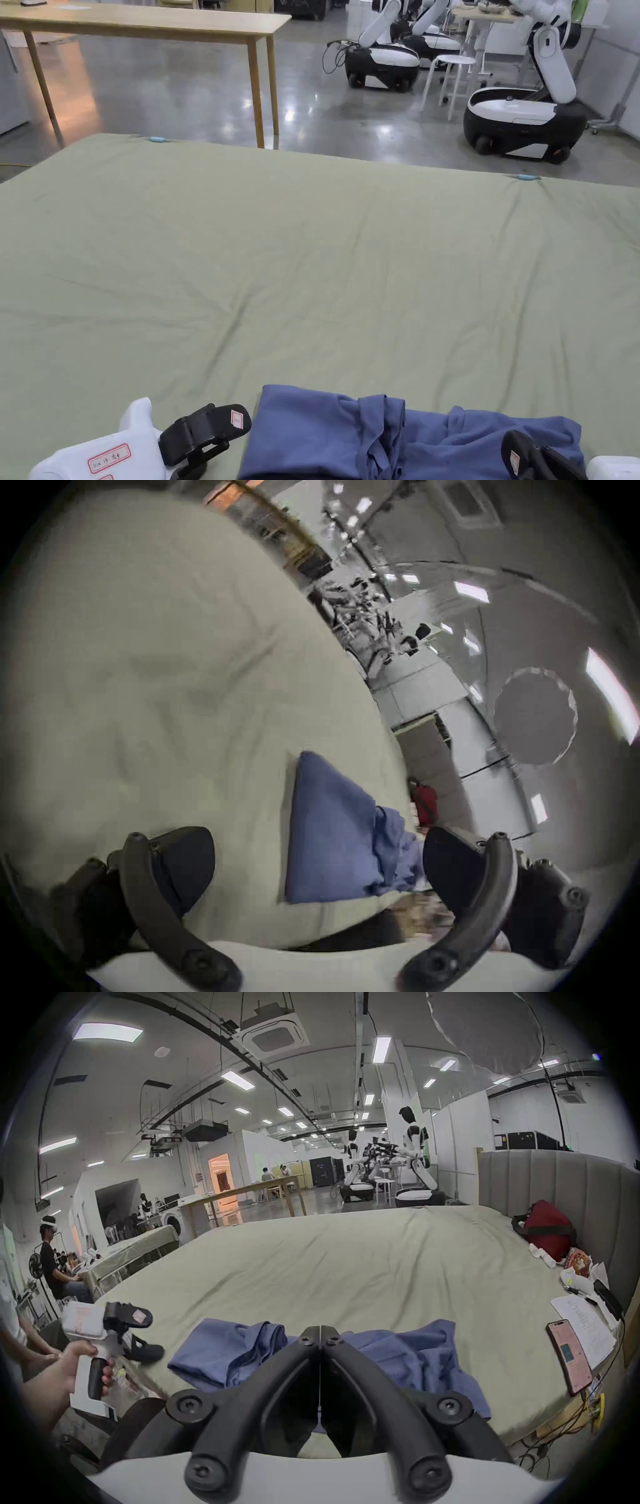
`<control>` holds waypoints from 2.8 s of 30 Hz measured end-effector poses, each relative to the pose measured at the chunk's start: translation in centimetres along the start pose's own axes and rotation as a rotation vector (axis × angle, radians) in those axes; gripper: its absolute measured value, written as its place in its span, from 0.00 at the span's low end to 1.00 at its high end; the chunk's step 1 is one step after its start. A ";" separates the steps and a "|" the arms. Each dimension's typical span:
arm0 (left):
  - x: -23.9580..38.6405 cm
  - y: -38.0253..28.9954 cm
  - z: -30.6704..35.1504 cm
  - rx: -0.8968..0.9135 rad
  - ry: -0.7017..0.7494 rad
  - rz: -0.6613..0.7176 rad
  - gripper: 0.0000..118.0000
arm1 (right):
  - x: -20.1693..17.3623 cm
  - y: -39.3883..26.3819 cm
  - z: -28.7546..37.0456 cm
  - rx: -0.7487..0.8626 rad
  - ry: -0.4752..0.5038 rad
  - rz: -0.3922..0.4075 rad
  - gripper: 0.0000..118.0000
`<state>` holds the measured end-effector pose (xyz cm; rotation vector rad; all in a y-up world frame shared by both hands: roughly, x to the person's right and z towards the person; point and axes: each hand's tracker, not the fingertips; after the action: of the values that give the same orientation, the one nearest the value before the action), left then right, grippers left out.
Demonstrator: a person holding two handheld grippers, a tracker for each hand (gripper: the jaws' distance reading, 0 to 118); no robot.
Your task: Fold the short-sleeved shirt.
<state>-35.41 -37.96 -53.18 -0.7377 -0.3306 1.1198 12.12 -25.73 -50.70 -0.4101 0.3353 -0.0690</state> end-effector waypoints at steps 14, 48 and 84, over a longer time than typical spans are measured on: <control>1.7 -2.3 -7.0 0.063 -0.046 0.163 0.10 | 0.2 1.0 1.0 0.015 -0.043 0.006 0.01; 23.4 -13.7 -13.2 0.119 0.157 -0.765 0.83 | 6.3 -0.9 4.1 0.047 -0.086 -0.073 0.01; 8.8 -5.5 -6.9 0.002 0.043 -0.234 1.00 | 8.7 -4.7 -11.1 -0.277 0.115 -0.448 0.01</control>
<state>-23.86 -33.84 -55.46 -0.7007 -0.3696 0.8823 16.66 -35.37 -61.01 -0.7535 0.3626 -0.4893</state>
